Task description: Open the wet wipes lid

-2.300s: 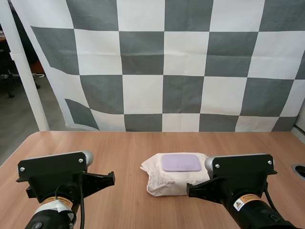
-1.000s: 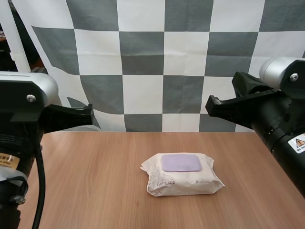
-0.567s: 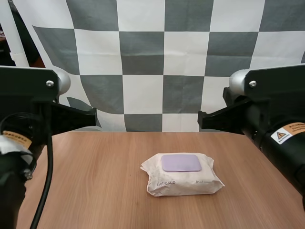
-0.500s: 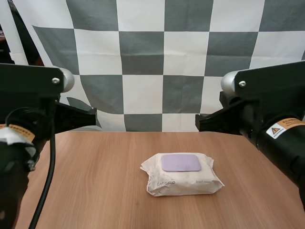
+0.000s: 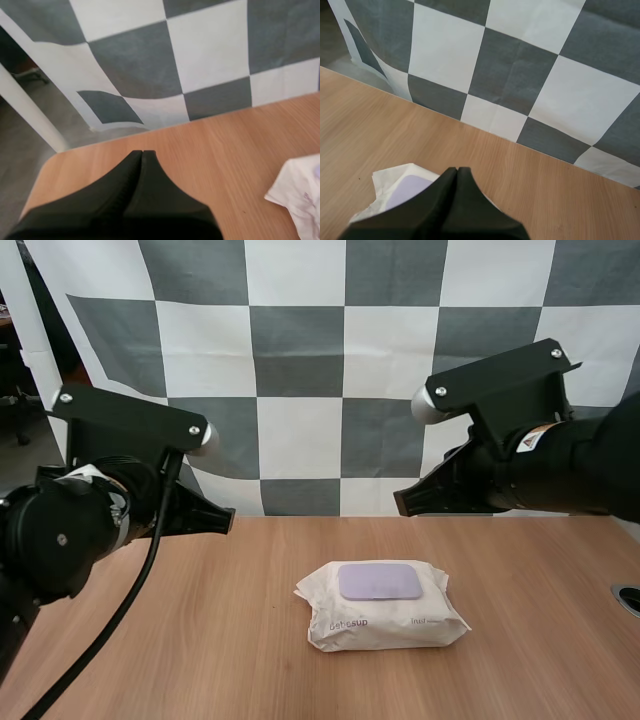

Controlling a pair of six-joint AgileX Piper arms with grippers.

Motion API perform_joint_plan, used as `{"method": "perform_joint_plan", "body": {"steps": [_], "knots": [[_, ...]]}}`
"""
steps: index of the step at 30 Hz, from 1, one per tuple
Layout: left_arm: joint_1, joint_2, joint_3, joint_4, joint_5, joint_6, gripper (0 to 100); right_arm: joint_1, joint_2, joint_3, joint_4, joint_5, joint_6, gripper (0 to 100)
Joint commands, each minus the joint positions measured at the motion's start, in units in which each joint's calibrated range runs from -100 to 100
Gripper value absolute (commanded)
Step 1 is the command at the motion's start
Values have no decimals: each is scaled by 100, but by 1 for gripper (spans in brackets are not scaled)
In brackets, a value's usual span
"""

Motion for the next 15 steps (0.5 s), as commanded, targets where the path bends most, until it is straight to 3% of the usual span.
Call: {"method": "perform_joint_plan", "body": {"steps": [1,3,5,8,9,11,13,15], "knots": [[2,263,-3,-1081,310,1605,0,-6,214,-27,-47,43,-31,0],[2,395,-3,-1233,474,1798,5,-6,297,-27,-57,43,-114,0],[2,542,-3,-1283,619,1925,24,-6,350,-27,-71,43,-177,0],[2,772,-3,-1281,863,1961,75,-6,350,-27,-71,2,-235,0],[2,870,-3,-1281,977,1961,98,-6,350,-27,-71,2,-258,0],[2,1075,-3,-1262,1163,1989,100,-6,350,-27,-127,2,-271,17],[2,1221,30,-1253,1205,2100,100,-6,350,-27,-216,2,-306,47],[2,1308,137,-1345,1056,2222,100,-6,350,-27,-352,2,-317,71]]}}
